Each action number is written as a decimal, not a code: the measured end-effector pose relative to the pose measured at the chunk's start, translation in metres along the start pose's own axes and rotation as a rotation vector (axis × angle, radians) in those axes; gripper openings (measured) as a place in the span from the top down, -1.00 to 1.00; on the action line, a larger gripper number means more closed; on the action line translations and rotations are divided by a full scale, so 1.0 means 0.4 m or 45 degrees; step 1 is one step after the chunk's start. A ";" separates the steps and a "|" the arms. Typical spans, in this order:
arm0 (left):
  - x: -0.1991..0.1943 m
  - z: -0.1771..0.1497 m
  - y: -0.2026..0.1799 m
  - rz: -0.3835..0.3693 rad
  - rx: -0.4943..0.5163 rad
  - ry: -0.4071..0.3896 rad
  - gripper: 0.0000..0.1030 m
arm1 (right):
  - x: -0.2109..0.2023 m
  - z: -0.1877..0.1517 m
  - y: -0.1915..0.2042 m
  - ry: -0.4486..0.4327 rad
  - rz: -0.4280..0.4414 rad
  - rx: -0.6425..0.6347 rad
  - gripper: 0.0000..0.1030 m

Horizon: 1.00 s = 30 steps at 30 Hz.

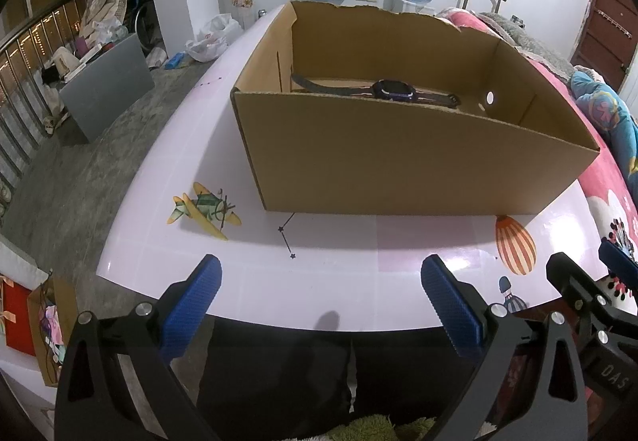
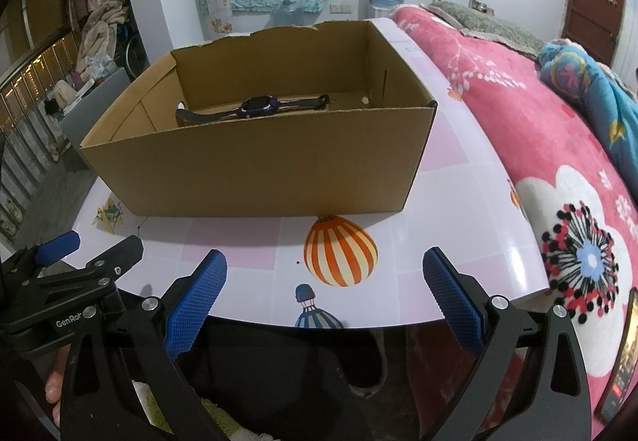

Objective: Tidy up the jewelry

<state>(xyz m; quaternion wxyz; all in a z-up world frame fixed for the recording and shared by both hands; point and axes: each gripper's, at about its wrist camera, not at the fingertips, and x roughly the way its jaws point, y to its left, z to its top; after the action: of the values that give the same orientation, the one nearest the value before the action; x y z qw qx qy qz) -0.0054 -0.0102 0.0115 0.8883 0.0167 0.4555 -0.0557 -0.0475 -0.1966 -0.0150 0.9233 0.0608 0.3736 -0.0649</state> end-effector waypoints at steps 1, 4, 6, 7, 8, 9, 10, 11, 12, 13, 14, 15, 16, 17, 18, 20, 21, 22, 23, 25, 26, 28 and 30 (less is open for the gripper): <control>0.000 -0.001 0.000 0.000 -0.001 0.001 -0.90 | 0.001 0.000 -0.001 0.000 0.000 0.000 -0.84; 0.001 -0.004 -0.001 0.002 -0.003 0.005 -0.90 | 0.002 0.000 0.000 0.000 -0.002 0.001 -0.84; 0.001 -0.006 -0.001 0.004 -0.004 0.005 -0.90 | 0.001 0.000 -0.003 0.000 0.000 0.001 -0.84; 0.001 -0.005 -0.001 0.004 -0.004 0.006 -0.90 | 0.001 0.000 -0.001 0.000 -0.001 0.001 -0.84; 0.001 -0.005 -0.001 0.003 -0.003 0.006 -0.90 | 0.002 0.000 -0.002 0.000 -0.002 0.000 -0.84; 0.001 -0.005 -0.001 0.003 -0.004 0.005 -0.90 | 0.001 0.000 -0.004 0.000 -0.001 0.001 -0.84; 0.001 -0.005 -0.001 0.004 -0.004 0.004 -0.90 | 0.001 0.000 -0.003 0.000 0.000 0.002 -0.84; 0.000 -0.005 -0.002 0.005 -0.005 0.004 -0.90 | 0.001 0.000 -0.003 0.000 0.001 0.002 -0.84; 0.000 -0.007 -0.002 0.005 -0.005 0.004 -0.90 | 0.001 0.000 -0.005 0.001 -0.001 0.001 -0.84; 0.000 -0.005 -0.001 0.005 -0.005 0.004 -0.90 | 0.001 -0.001 -0.006 0.001 0.000 0.002 -0.84; 0.001 -0.005 -0.001 0.004 -0.005 0.005 -0.90 | 0.001 -0.001 -0.004 0.001 0.000 0.002 -0.84; 0.000 -0.006 -0.001 0.004 -0.005 0.005 -0.90 | 0.001 -0.001 -0.005 0.000 -0.001 0.002 -0.84; 0.000 -0.006 -0.001 0.004 -0.005 0.005 -0.90 | 0.002 -0.001 -0.006 0.000 -0.001 0.001 -0.84; 0.000 -0.006 -0.001 0.004 -0.006 0.004 -0.90 | 0.002 -0.001 -0.004 0.001 -0.001 0.001 -0.84; 0.001 -0.005 -0.001 0.004 -0.005 0.005 -0.90 | 0.002 -0.001 -0.006 0.001 0.000 0.002 -0.84; 0.000 -0.006 -0.001 0.004 -0.005 0.004 -0.90 | 0.002 -0.001 -0.006 0.000 0.000 0.002 -0.84; 0.001 -0.005 -0.001 0.004 -0.004 0.004 -0.90 | 0.003 -0.001 -0.005 0.002 0.000 0.003 -0.84; 0.000 -0.006 -0.001 0.003 -0.003 0.004 -0.90 | 0.003 -0.002 -0.007 0.003 0.000 0.004 -0.84; 0.000 -0.004 -0.002 0.004 -0.005 0.004 -0.90 | 0.002 -0.003 -0.008 0.004 0.001 0.006 -0.84; -0.003 -0.006 -0.002 0.005 -0.009 0.003 -0.90 | 0.002 -0.005 -0.010 0.006 0.001 0.008 -0.84; -0.003 -0.006 -0.002 0.005 -0.009 0.002 -0.90 | 0.002 -0.005 -0.010 0.005 0.001 0.008 -0.84; -0.004 -0.005 -0.003 0.006 -0.013 0.002 -0.90 | 0.001 -0.006 -0.011 0.003 0.002 0.009 -0.84; -0.006 -0.005 -0.002 0.005 -0.017 0.003 -0.90 | 0.001 -0.006 -0.011 0.004 0.003 0.009 -0.84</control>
<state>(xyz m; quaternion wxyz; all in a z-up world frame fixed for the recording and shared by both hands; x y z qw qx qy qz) -0.0085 -0.0107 0.0123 0.8879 0.0117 0.4570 -0.0509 -0.0498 -0.2007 -0.0174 0.9225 0.0647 0.3749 -0.0653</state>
